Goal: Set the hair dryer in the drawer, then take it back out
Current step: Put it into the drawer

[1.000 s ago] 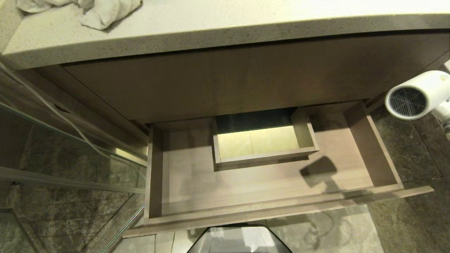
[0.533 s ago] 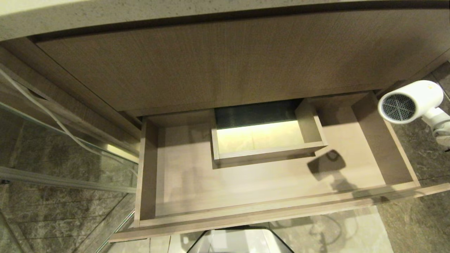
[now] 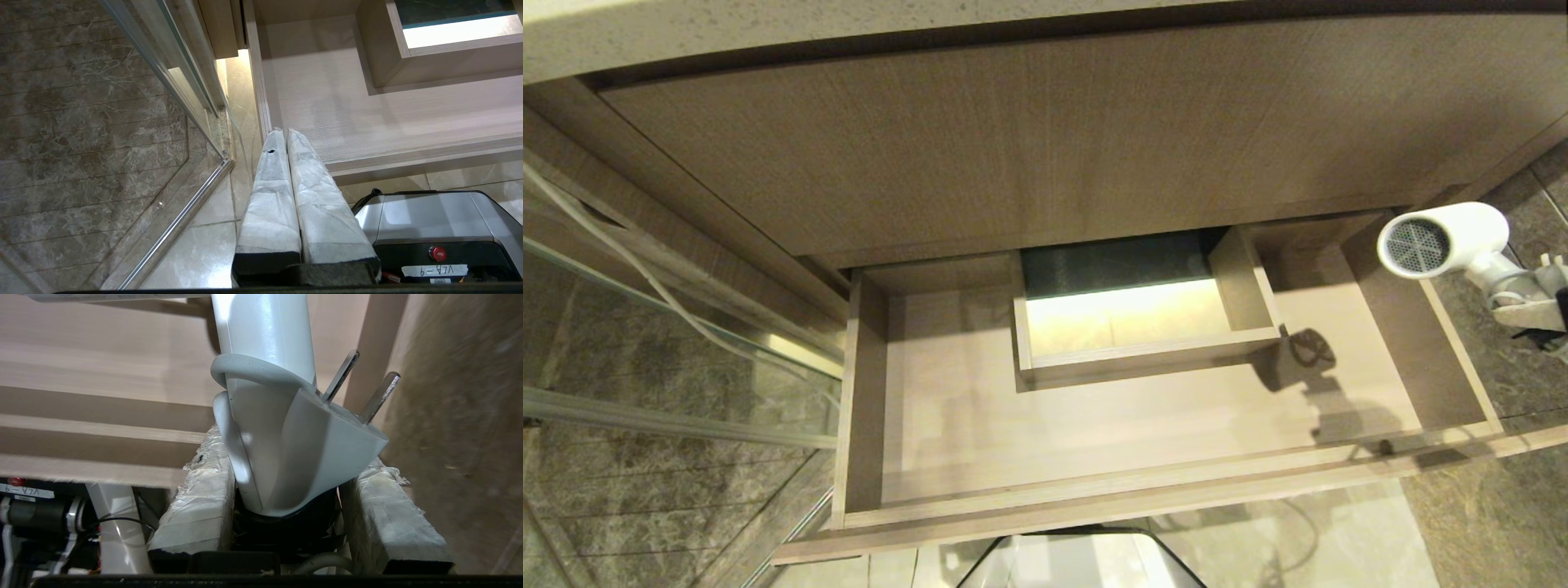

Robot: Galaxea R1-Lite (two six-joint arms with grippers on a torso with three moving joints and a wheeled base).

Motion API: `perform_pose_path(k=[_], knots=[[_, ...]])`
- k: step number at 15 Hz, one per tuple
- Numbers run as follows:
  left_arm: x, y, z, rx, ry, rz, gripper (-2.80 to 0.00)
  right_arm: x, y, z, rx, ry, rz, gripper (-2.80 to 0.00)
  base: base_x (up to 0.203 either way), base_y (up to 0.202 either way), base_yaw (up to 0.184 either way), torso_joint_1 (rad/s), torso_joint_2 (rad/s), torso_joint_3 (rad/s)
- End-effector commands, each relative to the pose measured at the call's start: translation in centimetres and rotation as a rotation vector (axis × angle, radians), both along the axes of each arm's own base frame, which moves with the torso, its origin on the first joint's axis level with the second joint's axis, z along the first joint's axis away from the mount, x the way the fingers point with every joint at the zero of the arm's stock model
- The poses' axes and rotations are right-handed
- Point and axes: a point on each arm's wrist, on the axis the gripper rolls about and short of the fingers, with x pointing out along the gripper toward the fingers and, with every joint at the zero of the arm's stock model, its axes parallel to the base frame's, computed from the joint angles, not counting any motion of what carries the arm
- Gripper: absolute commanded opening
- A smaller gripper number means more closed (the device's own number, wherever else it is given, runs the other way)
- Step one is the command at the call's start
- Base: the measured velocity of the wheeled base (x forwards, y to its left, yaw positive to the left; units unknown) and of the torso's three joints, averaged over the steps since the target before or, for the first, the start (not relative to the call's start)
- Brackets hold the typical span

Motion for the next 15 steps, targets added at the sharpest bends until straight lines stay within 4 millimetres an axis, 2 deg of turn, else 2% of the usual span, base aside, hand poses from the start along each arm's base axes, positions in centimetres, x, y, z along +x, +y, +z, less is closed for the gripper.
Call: perform_pose_path(k=[1,2,4,6,9,11,13,15], knots=[[0.0,0.0,-0.1,0.0,0.002,0.0,-2.8,5.3,-2.3,-4.3,0.065,0.136,-0.007,-2.8,0.0,0.0,0.0,0.0,0.0,0.0],[0.0,0.0,-0.1,0.0,0.003,0.0,-2.8,7.5,-3.2,-5.9,0.072,0.17,-0.017,-2.8,0.0,0.0,0.0,0.0,0.0,0.0],[0.0,0.0,0.0,0.0,0.0,-0.001,-2.8,12.5,-5.1,-10.4,0.073,0.247,-0.05,-2.8,0.0,0.0,0.0,0.0,0.0,0.0],[0.0,0.0,0.0,0.0,0.0,0.0,-2.8,16.3,-6.3,-14.0,0.041,0.277,-0.08,-2.8,0.0,0.0,0.0,0.0,0.0,0.0],[0.0,0.0,0.0,0.0,0.0,0.0,-2.8,19.9,-6.5,-16.0,-0.013,0.232,-0.095,-2.8,0.0,0.0,0.0,0.0,0.0,0.0],[0.0,0.0,-0.1,0.0,0.002,0.0,-2.8,22.9,-6.1,-19.4,-0.023,0.212,-0.073,-2.8,0.0,0.0,0.0,0.0,0.0,0.0],[0.0,0.0,0.0,0.0,0.002,0.0,-2.8,25.2,-4.8,-20.1,-0.051,0.126,-0.039,-2.8,0.0,0.0,0.0,0.0,0.0,0.0],[0.0,0.0,-0.1,0.0,0.003,0.0,-2.8,26.0,-4.1,-20.7,-0.068,0.081,-0.024,-2.8,0.0,0.0,0.0,0.0,0.0,0.0]])
